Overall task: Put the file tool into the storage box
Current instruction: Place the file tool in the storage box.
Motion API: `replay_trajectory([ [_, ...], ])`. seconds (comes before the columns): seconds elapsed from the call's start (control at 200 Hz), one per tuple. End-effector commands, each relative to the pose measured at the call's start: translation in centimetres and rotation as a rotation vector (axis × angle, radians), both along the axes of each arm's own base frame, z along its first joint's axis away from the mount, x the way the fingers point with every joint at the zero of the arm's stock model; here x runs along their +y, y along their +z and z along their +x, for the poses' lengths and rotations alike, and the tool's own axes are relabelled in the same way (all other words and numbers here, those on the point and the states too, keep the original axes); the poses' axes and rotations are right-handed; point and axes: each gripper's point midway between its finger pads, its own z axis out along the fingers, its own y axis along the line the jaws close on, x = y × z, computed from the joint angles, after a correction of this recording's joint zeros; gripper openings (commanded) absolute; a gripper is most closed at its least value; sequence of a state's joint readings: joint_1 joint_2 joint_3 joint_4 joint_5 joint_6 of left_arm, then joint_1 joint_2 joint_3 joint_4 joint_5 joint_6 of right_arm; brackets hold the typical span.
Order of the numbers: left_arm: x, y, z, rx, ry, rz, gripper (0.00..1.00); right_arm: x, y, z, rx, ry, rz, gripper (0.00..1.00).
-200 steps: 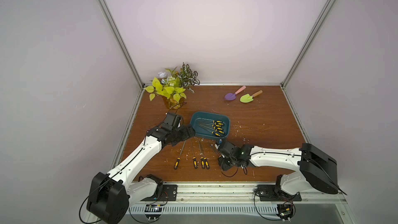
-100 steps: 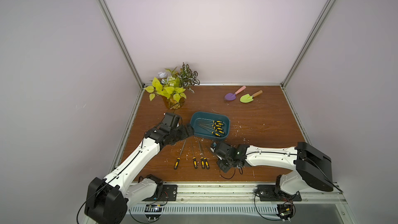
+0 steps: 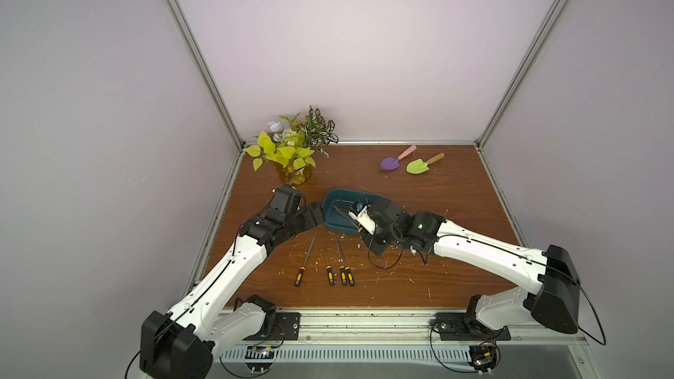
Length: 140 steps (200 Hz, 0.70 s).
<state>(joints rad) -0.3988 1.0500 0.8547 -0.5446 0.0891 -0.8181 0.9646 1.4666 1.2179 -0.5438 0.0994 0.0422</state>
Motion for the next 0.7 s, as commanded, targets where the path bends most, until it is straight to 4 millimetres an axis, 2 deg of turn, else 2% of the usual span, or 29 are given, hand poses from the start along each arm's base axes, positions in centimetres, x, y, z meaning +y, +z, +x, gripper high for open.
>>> replay_trajectory([
  [0.0, -0.1, 1.3, 0.5, -0.048, -0.017, 0.026, 1.0, -0.4, -0.4, 2.4, -0.032, 0.085, -0.091, 0.09],
  [0.16, -0.4, 1.9, 1.0, -0.069, -0.052, 0.044, 1.0, -0.1, -2.3, 5.8, -0.025, 0.114, -0.153, 0.06],
  [0.285, -0.6, 2.5, 1.4, -0.081, -0.061, 0.047, 1.0, 0.3, -4.2, 7.2, 0.003, 0.139, -0.178, 0.05],
  [0.5, -1.2, 2.1, 2.3, -0.057, -0.087, 0.06, 1.0, 1.2, -8.2, 6.7, 0.082, 0.229, -0.237, 0.04],
  [0.696, -1.7, 1.8, 3.4, -0.044, -0.107, 0.079, 1.0, 1.0, -10.1, 5.8, 0.115, 0.255, -0.263, 0.06],
])
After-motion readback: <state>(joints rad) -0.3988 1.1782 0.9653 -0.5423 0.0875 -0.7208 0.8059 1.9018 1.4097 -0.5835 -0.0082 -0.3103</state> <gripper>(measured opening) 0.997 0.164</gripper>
